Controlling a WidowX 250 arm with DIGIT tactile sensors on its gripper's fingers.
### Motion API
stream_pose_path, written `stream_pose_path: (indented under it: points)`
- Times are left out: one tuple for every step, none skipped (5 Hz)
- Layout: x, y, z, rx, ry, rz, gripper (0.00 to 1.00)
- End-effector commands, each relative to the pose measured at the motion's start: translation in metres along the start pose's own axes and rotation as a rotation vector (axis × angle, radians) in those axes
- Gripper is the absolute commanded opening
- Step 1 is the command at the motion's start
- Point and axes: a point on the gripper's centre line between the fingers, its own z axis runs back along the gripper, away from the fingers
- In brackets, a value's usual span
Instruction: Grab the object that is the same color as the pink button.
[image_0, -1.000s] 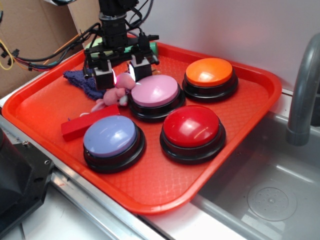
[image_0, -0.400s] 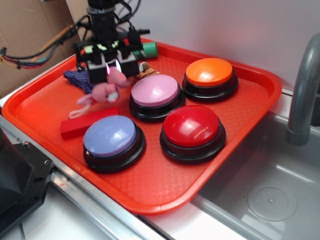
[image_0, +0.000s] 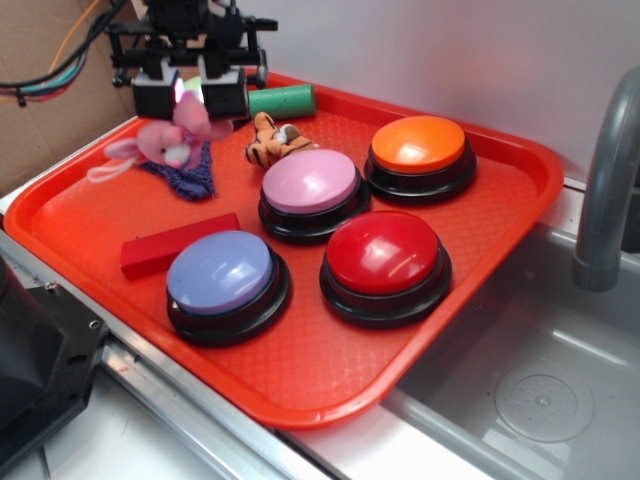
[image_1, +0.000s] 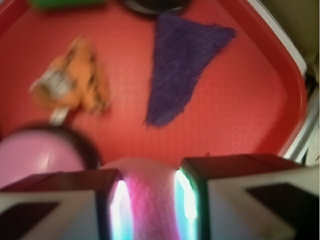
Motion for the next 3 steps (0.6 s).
stream_pose_path:
  points:
    - [-0.022, 0.012, 0.031, -0.034, -0.133, -0.483, 0.0]
    - [-0.033, 0.013, 0.031, -0.072, -0.167, -0.591, 0.0]
    - [-0.034, 0.019, 0.028, -0.081, -0.149, -0.54, 0.0]
